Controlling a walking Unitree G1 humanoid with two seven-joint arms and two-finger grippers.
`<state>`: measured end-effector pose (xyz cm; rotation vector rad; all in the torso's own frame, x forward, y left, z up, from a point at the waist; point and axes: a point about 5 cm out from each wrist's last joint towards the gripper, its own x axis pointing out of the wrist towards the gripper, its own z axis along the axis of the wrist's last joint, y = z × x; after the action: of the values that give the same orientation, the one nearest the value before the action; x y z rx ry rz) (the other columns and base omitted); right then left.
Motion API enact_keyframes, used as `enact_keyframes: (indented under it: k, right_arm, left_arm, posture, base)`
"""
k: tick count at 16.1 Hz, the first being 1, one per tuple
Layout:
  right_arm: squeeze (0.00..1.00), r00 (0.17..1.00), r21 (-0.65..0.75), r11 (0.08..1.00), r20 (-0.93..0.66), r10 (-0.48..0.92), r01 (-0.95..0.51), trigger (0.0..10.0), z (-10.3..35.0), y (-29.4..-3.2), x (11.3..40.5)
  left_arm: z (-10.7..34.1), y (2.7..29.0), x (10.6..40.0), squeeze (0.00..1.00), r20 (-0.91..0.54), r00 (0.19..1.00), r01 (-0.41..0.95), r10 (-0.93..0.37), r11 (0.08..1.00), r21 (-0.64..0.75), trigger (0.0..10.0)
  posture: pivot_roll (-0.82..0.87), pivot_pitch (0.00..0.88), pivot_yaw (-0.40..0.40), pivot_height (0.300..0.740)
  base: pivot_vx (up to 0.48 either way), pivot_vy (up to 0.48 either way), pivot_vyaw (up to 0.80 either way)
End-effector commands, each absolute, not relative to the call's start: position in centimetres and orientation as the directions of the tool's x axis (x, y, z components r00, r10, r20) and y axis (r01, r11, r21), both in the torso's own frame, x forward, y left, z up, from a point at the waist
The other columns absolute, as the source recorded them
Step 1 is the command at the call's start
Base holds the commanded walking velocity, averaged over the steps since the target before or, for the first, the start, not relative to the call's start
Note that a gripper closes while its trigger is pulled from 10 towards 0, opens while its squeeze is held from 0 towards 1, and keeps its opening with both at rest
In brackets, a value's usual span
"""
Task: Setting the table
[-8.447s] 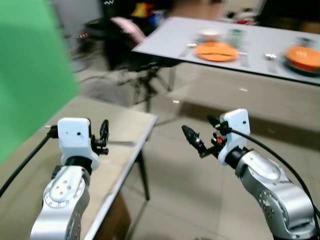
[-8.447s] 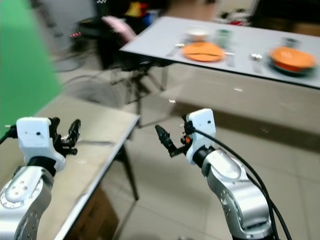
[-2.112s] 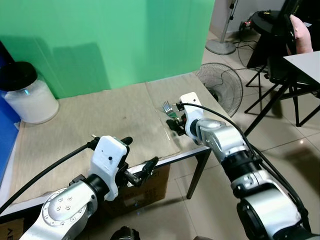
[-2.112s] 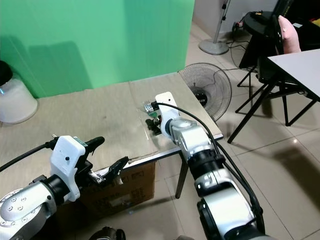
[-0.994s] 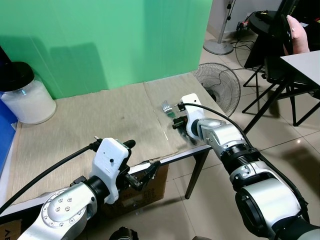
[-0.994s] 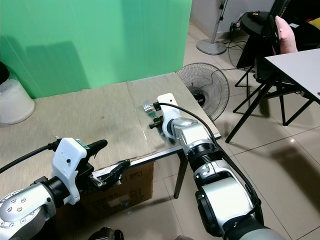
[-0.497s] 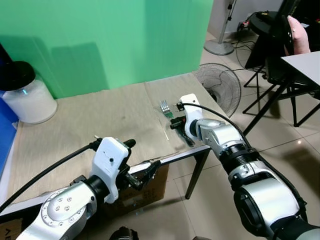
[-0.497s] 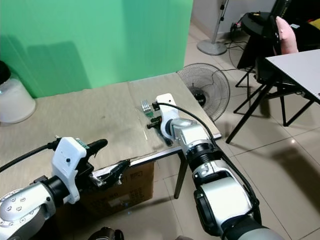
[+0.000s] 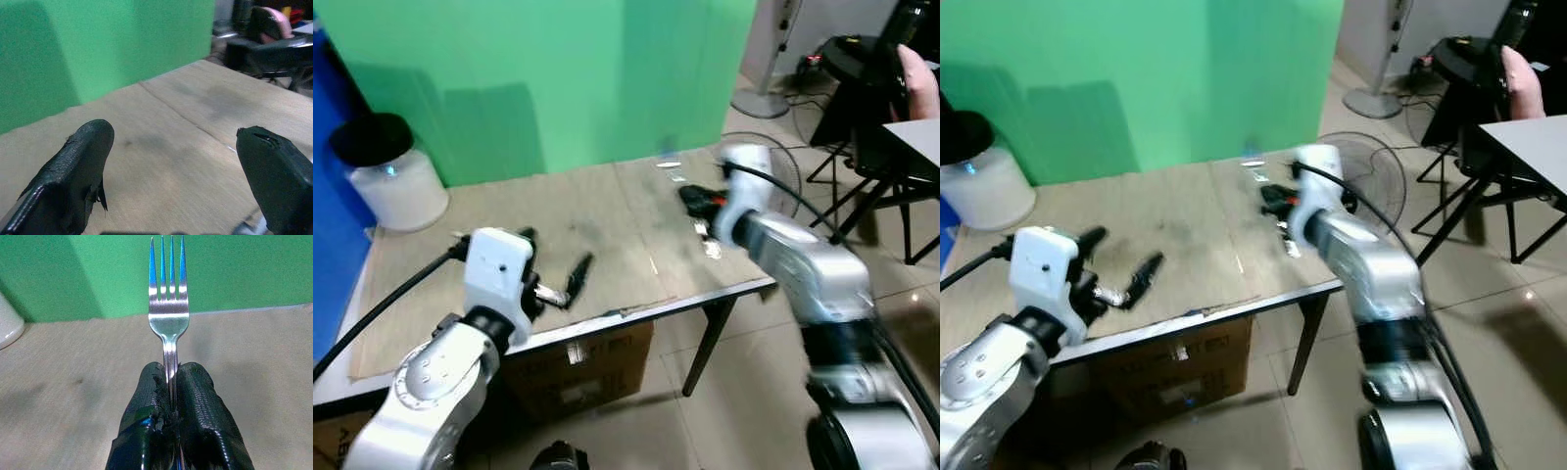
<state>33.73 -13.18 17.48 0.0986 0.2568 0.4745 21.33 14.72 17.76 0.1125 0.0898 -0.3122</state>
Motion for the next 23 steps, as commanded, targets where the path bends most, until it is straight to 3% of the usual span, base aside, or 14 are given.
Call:
enact_keyframes:
  k: [1, 5, 7, 10, 15, 23]
  right_arm:
    - [0.0, 0.894, 0.11, 0.906, -0.15, 0.423, -0.41, 10.0, 19.1, -14.6, 32.8]
    - [0.0, 0.957, 0.074, 0.959, -0.07, 0.28, -0.275, 10.0, 19.6, -17.2, 29.8]
    - [0.0, 0.982, -0.002, 0.985, -0.082, 0.172, -0.173, 10.0, 18.2, -18.6, 26.6]
    - [0.0, 0.987, -0.021, 0.992, -0.105, 0.122, -0.125, 10.0, 17.9, -19.0, 25.9]
    - [0.0, 0.992, -0.042, 0.997, -0.109, 0.057, -0.062, 10.0, 18.1, -19.7, 25.9]
    - [0.0, 0.989, -0.023, 0.996, -0.119, 0.084, -0.087, 10.0, 17.7, -17.8, 25.6]
  left_arm:
    - [18.0, 14.7, 21.8, 0.0, -0.067, 0.969, 0.244, -0.237, 0.963, 0.113, 10.0]
    - [17.4, 14.1, 22.1, 0.0, -0.043, 0.989, 0.144, -0.141, 0.987, 0.072, 10.0]
    - [16.9, 14.3, 21.6, 0.0, -0.044, 0.992, 0.119, -0.115, 0.99, 0.082, 10.0]
    - [16.6, 15.1, 21.3, 0.0, -0.031, 0.999, 0.034, -0.032, 0.997, 0.071, 10.0]
    - [16.6, 14.8, 20.3, 0.0, -0.019, 0.999, 0.035, -0.033, 0.996, 0.083, 10.0]
    - [17.0, 16.1, 20.5, 0.0, 0.032, 0.996, -0.085, 0.082, 0.988, 0.126, 10.0]
  posture:
    - [-0.05, 0.0, 0.038, 0.74]
    - [-0.08, 0.0, 0.053, 0.74]
    - [-0.1, 0.0, 0.053, 0.74]
    - [-0.1, 0.0, 0.043, 0.74]
    - [-0.09, 0.008, 0.02, 0.74]
    - [-0.1, 0.014, 0.018, 0.74]
  base:
    - [0.0, 0.0, 0.0]
    - [0.0, 0.0, -0.8]
    - [0.0, 0.0, 0.0]
    - [0.0, 0.0, -0.53]
    - [0.0, 0.0, -0.8]
    - [0.0, 0.0, -0.8]
